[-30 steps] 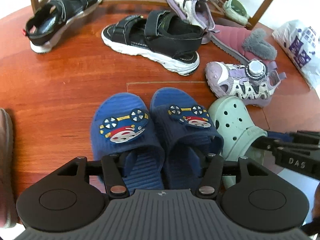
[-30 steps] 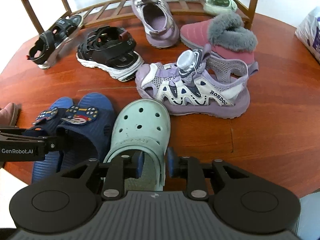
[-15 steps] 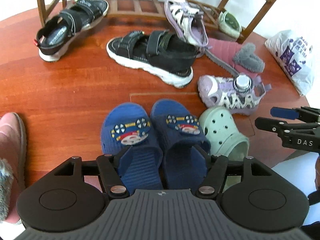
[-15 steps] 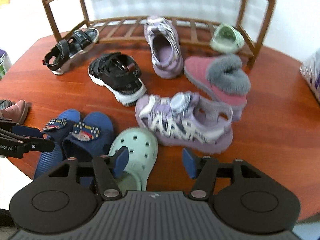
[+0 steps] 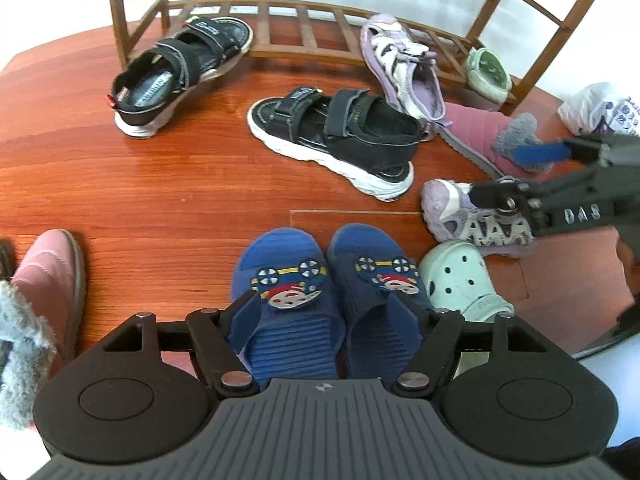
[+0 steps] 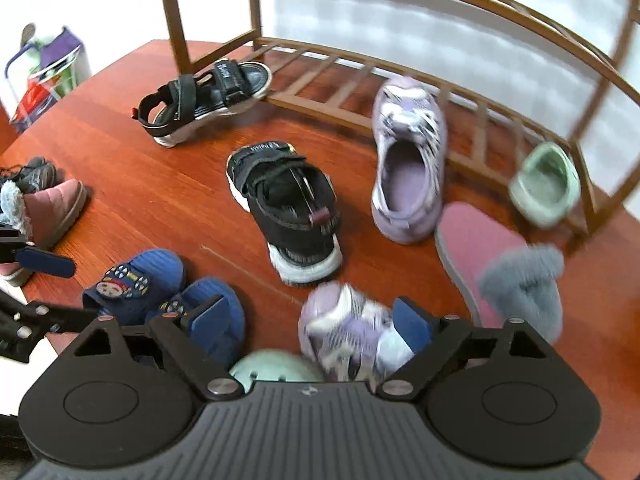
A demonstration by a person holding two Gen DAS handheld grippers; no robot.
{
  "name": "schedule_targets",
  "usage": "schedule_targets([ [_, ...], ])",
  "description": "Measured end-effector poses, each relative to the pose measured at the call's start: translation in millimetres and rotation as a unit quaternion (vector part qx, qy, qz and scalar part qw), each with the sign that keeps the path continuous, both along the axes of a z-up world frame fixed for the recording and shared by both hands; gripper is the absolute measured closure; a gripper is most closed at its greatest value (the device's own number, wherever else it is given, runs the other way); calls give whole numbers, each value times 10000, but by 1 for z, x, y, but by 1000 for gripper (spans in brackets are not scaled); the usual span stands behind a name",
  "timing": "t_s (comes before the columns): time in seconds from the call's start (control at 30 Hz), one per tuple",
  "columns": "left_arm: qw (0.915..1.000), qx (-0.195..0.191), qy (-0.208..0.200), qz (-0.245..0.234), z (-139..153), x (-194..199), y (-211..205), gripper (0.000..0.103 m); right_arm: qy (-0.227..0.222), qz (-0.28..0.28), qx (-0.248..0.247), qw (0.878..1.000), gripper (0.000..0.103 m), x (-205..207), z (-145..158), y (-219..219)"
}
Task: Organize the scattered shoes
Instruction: 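Move the right tool to the black velcro sandal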
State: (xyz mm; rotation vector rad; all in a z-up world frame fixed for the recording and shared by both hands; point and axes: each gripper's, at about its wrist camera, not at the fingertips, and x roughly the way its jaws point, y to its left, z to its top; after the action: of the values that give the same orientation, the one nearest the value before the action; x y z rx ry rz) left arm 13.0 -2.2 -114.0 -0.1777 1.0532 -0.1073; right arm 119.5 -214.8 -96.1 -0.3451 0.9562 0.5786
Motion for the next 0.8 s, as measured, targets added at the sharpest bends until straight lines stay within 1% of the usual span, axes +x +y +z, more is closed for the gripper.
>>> schedule_targets([
  [0.2, 9993, 83, 10, 372, 1, -10, 8, 27, 59, 508, -112, 9986, 1, 34, -9, 24],
  [0.3, 9982, 89, -5, 599, 2, -19, 12, 25, 89, 831, -231, 9962, 1, 53, -18, 41],
  [0.57, 9921, 72, 71, 1251, 2, -44, 21, 23, 249, 1350, -440, 9896, 1, 89, -46, 82],
  [0.73, 9882, 60, 135, 1527, 3, -57, 25, 23, 332, 1578, -670, 9846, 1, 104, -67, 103],
  [0.8, 9869, 72, 166, 1603, 3, -61, 26, 23, 357, 1590, -740, 9839, 1, 109, -74, 107],
])
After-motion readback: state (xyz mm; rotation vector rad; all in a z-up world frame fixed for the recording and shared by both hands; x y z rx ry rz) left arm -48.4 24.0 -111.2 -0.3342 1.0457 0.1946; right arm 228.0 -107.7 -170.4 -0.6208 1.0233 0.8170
